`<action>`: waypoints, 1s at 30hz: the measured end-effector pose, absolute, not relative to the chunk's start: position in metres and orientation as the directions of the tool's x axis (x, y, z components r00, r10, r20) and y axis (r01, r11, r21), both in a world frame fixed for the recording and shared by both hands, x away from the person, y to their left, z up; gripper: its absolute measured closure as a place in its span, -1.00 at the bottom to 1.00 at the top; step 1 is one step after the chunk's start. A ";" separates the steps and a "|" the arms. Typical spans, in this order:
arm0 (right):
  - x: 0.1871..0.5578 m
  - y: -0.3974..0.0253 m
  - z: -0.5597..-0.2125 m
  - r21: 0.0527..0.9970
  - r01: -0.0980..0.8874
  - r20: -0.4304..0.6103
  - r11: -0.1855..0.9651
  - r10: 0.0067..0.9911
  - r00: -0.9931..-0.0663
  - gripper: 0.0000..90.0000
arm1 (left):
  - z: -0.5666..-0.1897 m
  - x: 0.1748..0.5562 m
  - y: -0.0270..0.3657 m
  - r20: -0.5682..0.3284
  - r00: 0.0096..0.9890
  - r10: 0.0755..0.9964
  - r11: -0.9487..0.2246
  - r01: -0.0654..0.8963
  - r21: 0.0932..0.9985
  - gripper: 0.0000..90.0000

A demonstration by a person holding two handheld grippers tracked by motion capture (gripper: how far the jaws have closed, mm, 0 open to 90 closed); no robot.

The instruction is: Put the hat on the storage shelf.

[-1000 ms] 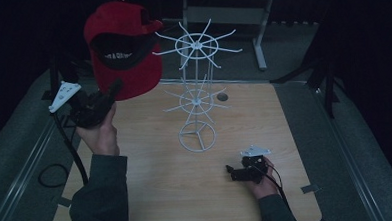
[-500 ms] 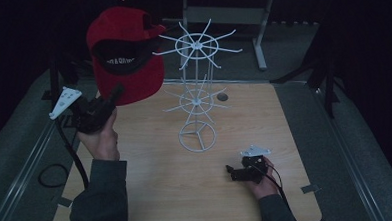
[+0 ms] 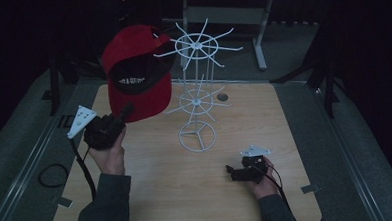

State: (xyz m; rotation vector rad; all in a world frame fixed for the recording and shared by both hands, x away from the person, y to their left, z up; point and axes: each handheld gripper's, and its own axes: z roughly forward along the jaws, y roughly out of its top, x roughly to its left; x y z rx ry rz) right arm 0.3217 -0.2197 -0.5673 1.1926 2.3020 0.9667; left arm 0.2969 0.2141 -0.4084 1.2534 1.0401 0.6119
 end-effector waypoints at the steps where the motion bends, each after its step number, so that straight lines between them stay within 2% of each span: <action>1: 0.322 -0.220 -0.567 0.719 0.565 -0.013 0.406 0.820 -0.572 -0.73 | -0.412 0.297 0.214 -0.301 0.436 0.848 0.253 0.165 0.953 0.89; 13: 0.322 -0.220 -0.567 0.720 0.563 -0.015 0.407 0.819 -0.573 -0.73 | -0.444 0.297 0.206 -0.265 0.427 0.864 0.183 0.223 0.957 0.85; 17: 0.321 -0.220 -0.567 0.719 0.566 -0.012 0.404 0.820 -0.572 -0.73 | -0.454 0.295 0.209 -0.296 0.436 0.850 0.210 0.234 0.949 0.55; 23: 0.322 -0.220 -0.567 0.719 0.564 -0.013 0.406 0.820 -0.573 -0.73 | -0.451 0.291 0.214 -0.291 0.419 0.860 0.207 0.234 0.950 0.16; 24: 0.322 -0.220 -0.567 0.719 0.564 -0.013 0.406 0.820 -0.573 -0.73 | -0.450 0.289 0.216 -0.287 0.389 0.875 0.199 0.252 0.947 0.08; 27: 0.321 -0.220 -0.567 0.719 0.565 -0.013 0.405 0.820 -0.572 -0.73 | -0.451 0.288 0.219 -0.275 0.381 0.883 0.179 0.270 0.946 -0.05; 30: 0.321 -0.220 -0.567 0.719 0.563 -0.014 0.407 0.819 -0.574 -0.73 | -0.457 0.281 0.220 -0.217 0.349 0.912 0.124 0.268 0.955 -0.19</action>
